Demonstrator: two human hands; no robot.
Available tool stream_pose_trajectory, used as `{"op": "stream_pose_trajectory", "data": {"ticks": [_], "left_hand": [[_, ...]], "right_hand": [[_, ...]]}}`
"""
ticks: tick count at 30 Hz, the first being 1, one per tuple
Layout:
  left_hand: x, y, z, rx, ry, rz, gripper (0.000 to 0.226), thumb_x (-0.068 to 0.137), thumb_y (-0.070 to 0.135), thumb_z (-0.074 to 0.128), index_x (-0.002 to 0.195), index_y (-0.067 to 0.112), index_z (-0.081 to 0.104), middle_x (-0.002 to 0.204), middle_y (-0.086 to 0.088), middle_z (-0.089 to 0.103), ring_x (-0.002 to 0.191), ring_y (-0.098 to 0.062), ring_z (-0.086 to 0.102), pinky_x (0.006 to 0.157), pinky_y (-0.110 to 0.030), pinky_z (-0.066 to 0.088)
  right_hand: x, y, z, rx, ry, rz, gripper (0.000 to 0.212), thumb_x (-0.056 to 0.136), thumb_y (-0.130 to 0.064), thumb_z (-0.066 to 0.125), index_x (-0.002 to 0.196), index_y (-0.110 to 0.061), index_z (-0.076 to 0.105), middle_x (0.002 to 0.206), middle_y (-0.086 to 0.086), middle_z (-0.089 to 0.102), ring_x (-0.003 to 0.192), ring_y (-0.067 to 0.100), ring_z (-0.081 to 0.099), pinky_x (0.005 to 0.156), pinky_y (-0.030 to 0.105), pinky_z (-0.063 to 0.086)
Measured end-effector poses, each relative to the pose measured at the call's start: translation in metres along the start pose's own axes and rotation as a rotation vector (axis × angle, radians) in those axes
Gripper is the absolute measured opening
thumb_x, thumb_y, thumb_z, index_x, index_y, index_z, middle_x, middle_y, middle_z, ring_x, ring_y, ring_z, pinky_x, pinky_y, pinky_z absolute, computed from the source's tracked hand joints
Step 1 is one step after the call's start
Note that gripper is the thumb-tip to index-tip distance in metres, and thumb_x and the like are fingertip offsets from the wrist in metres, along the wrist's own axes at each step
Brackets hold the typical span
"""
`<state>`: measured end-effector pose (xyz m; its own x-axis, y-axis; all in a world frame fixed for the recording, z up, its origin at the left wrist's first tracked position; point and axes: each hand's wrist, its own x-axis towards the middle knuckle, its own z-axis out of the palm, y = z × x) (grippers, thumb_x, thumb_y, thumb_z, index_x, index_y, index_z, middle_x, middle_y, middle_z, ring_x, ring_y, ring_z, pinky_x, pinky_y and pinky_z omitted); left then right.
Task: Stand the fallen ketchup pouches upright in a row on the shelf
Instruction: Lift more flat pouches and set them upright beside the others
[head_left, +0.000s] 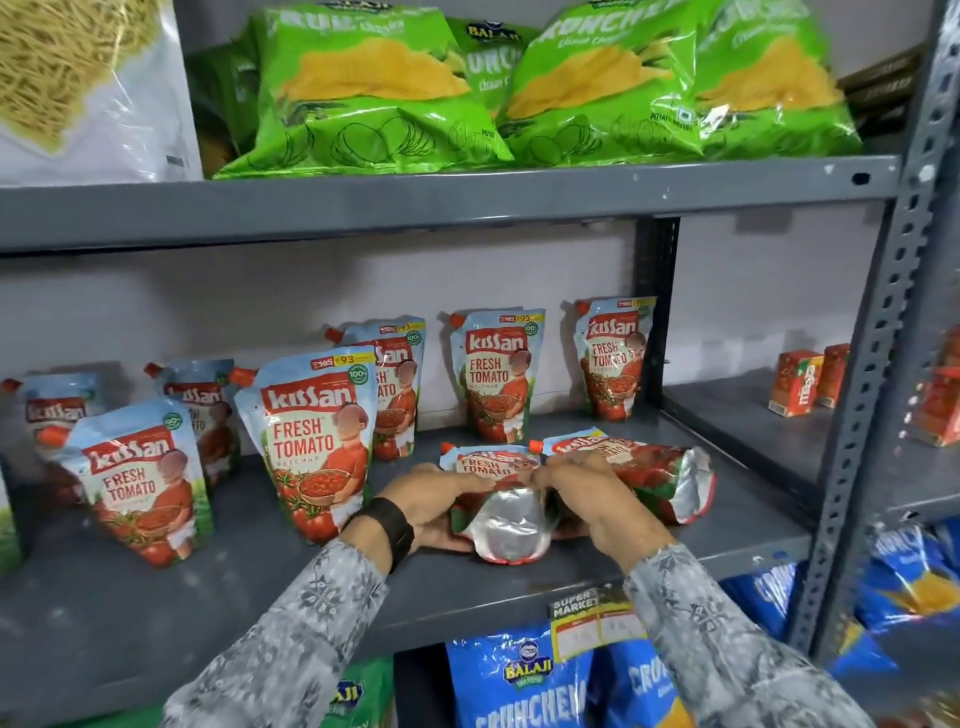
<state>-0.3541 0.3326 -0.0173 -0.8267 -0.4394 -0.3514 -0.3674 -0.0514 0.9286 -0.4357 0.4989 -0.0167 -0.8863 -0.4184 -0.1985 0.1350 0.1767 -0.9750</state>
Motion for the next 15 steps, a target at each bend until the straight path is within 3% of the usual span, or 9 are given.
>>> {"op": "stream_pose_trajectory", "data": {"ticks": [2, 4, 6, 8, 9, 11, 13, 15], "left_hand": [[-0.009, 0.005, -0.003, 0.049, 0.027, 0.054, 0.031, 0.084, 0.019, 0.077, 0.110, 0.008, 0.066, 0.098, -0.013, 0.076, 0.079, -0.025, 0.073, 0.069, -0.046, 0.064], [-0.016, 0.011, -0.008, 0.065, 0.042, 0.134, 0.026, 0.086, 0.019, 0.075, 0.108, 0.006, 0.070, 0.103, -0.015, 0.077, 0.078, -0.023, 0.072, 0.068, -0.041, 0.064], [-0.018, 0.017, -0.011, 0.076, 0.062, 0.286, 0.026, 0.088, 0.014, 0.073, 0.113, 0.007, 0.070, 0.108, -0.012, 0.077, 0.079, -0.016, 0.072, 0.059, -0.026, 0.061], [-0.016, 0.023, -0.013, 0.053, 0.096, 0.466, 0.031, 0.087, 0.006, 0.073, 0.117, 0.010, 0.065, 0.108, -0.007, 0.075, 0.083, -0.009, 0.070, 0.064, -0.015, 0.058], [-0.014, 0.026, -0.013, 0.035, 0.122, 0.545, 0.035, 0.086, 0.007, 0.074, 0.118, 0.015, 0.062, 0.109, -0.004, 0.073, 0.088, -0.009, 0.070, 0.073, -0.016, 0.059], [-0.008, 0.027, -0.011, 0.041, 0.184, 0.670, 0.047, 0.082, 0.017, 0.079, 0.123, 0.026, 0.057, 0.119, 0.001, 0.070, 0.104, -0.013, 0.070, 0.091, -0.033, 0.059], [-0.001, 0.024, -0.007, 0.056, 0.260, 0.742, 0.057, 0.078, 0.028, 0.080, 0.127, 0.034, 0.051, 0.124, 0.007, 0.067, 0.113, -0.015, 0.067, 0.095, -0.041, 0.057], [0.006, 0.021, -0.002, 0.072, 0.336, 0.779, 0.060, 0.076, 0.028, 0.079, 0.127, 0.039, 0.048, 0.125, 0.012, 0.063, 0.114, -0.013, 0.064, 0.095, -0.040, 0.056]], "right_hand": [[0.003, 0.002, 0.004, 0.106, -0.032, -0.029, 0.021, 0.086, -0.002, 0.077, 0.101, -0.011, 0.065, 0.079, 0.000, 0.068, 0.069, 0.009, 0.061, 0.048, 0.022, 0.045], [0.006, 0.000, 0.010, 0.187, -0.063, -0.094, 0.034, 0.084, 0.006, 0.075, 0.114, -0.009, 0.068, 0.085, 0.003, 0.074, 0.069, 0.010, 0.067, 0.048, 0.020, 0.050], [0.012, -0.006, 0.013, 0.244, -0.083, -0.211, 0.046, 0.083, 0.014, 0.071, 0.124, -0.005, 0.066, 0.093, 0.010, 0.078, 0.074, 0.013, 0.073, 0.055, 0.016, 0.055], [0.019, -0.015, 0.013, 0.295, -0.085, -0.333, 0.057, 0.081, 0.018, 0.071, 0.133, -0.005, 0.061, 0.106, 0.012, 0.079, 0.089, 0.020, 0.078, 0.067, 0.020, 0.060], [0.023, -0.020, 0.014, 0.319, -0.078, -0.382, 0.062, 0.080, 0.019, 0.071, 0.135, -0.007, 0.059, 0.113, 0.010, 0.078, 0.097, 0.022, 0.077, 0.072, 0.025, 0.061], [0.027, -0.029, 0.014, 0.379, -0.056, -0.424, 0.069, 0.079, 0.022, 0.069, 0.137, -0.013, 0.057, 0.119, 0.007, 0.077, 0.102, 0.022, 0.076, 0.073, 0.028, 0.063], [0.033, -0.036, 0.015, 0.404, -0.042, -0.445, 0.071, 0.077, 0.026, 0.067, 0.138, -0.011, 0.059, 0.120, 0.009, 0.076, 0.105, 0.024, 0.076, 0.073, 0.031, 0.065], [0.040, -0.039, 0.018, 0.388, -0.015, -0.463, 0.070, 0.075, 0.029, 0.064, 0.135, -0.006, 0.064, 0.119, 0.010, 0.076, 0.106, 0.026, 0.075, 0.075, 0.034, 0.066]]}}
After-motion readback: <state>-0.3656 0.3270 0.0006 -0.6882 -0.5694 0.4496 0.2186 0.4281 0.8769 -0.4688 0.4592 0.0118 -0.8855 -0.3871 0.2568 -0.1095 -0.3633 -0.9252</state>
